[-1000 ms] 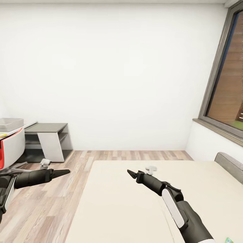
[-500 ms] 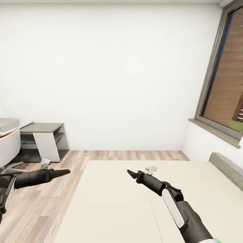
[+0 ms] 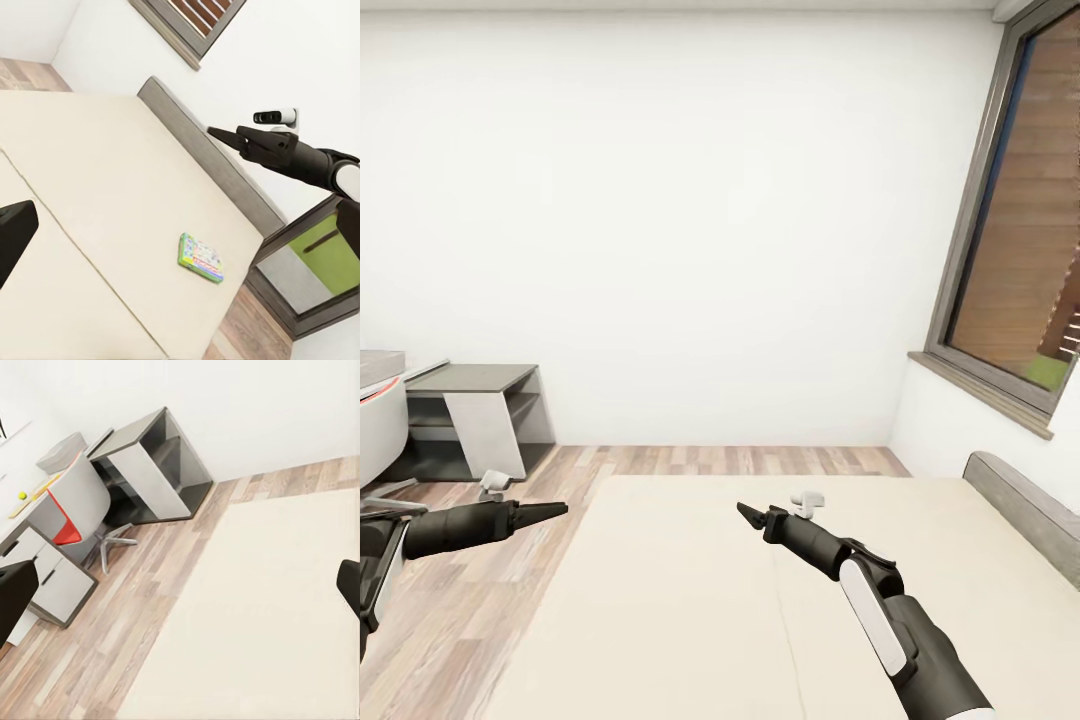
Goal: Put all the toys in the child's room - the three board games (two on the bed and one on the table), the two jigsaw puzzles on the table, and the tennis ball on the table - inside the toy box on the table in the child's room.
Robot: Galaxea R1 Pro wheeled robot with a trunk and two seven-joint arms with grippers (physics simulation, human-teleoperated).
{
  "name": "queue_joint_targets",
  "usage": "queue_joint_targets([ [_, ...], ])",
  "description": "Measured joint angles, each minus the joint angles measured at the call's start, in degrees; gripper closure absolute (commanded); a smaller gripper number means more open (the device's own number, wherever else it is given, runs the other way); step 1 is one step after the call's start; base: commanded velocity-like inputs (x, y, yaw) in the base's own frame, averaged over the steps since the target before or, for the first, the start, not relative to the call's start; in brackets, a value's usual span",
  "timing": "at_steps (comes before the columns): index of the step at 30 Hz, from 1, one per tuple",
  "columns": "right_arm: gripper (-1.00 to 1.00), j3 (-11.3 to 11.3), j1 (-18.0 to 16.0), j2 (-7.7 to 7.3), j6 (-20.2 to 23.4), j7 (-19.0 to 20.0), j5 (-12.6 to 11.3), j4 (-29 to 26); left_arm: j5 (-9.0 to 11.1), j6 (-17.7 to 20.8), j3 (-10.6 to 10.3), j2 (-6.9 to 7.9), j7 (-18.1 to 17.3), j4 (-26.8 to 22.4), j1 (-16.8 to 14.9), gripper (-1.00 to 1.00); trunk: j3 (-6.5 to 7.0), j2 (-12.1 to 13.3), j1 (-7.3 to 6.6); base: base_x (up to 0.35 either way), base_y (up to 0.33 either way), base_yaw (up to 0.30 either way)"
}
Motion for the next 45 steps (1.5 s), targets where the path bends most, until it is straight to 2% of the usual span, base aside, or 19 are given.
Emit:
queue_joint_targets([
  [45,-1.0,0.0,0.0,0.0,0.0,0.0,0.0,0.0,0.0,0.1,0.0,0.0,0.0,0.0,0.0,-1.0,0.0,0.0,0.0,0.0,-0.245,0.0],
])
